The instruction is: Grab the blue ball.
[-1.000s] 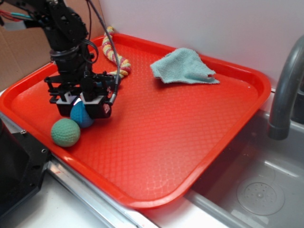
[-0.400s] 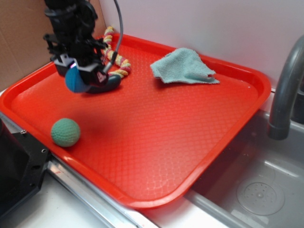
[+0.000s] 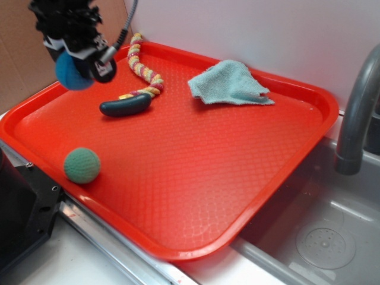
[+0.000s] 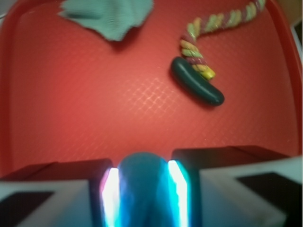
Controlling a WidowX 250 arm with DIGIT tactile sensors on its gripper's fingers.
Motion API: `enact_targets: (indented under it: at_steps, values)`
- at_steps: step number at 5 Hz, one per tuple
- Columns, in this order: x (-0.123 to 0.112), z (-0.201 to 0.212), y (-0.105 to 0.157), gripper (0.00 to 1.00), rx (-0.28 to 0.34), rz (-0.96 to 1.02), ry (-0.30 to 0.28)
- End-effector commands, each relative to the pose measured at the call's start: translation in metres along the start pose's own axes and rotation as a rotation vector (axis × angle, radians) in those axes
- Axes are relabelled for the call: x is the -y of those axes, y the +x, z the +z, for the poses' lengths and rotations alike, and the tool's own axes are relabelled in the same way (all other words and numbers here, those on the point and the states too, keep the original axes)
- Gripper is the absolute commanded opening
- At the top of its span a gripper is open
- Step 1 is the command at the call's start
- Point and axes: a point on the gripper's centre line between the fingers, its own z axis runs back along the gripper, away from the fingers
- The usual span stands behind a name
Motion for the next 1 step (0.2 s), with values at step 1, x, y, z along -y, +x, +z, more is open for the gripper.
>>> enact_targets:
  at_steps: [1]
  values:
    - [0.0058, 0.0105, 0.0020, 0.00, -0.022, -0.031, 0.025]
